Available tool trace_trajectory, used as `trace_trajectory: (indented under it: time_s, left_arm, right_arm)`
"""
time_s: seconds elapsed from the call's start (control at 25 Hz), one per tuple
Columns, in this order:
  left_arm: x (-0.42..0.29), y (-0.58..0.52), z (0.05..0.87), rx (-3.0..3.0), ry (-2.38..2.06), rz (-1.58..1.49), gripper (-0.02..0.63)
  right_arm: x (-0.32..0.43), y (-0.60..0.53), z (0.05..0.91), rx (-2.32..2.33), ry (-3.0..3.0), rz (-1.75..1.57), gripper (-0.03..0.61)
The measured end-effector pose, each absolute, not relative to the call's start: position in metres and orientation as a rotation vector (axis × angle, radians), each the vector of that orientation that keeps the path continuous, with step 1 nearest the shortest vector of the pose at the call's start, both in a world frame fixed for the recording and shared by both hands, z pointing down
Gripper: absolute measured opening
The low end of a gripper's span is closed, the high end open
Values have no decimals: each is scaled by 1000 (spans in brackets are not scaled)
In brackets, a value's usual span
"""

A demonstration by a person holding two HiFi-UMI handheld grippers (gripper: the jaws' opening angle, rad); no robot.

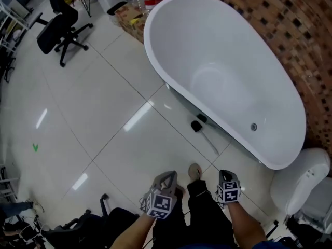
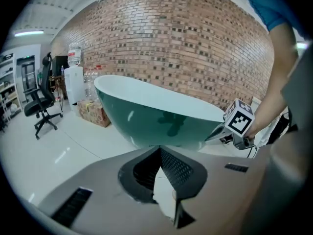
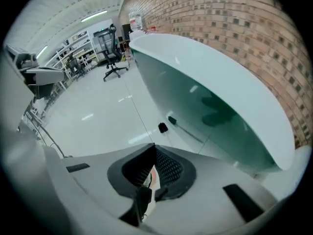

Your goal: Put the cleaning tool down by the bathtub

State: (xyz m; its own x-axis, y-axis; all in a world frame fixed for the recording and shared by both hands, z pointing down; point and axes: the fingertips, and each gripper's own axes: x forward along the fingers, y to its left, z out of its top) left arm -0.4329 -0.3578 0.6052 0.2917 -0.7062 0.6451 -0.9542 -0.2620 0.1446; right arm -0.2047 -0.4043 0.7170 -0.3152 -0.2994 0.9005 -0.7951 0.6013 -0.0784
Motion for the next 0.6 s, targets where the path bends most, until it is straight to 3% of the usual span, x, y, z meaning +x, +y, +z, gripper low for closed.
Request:
trace_trajectory:
  time_s: [0.6]
  left_arm:
    - [-345, -390, 407, 2251, -1436, 630, -2]
  right_arm:
    - [-111, -393, 494, 1285, -2040, 710, 4]
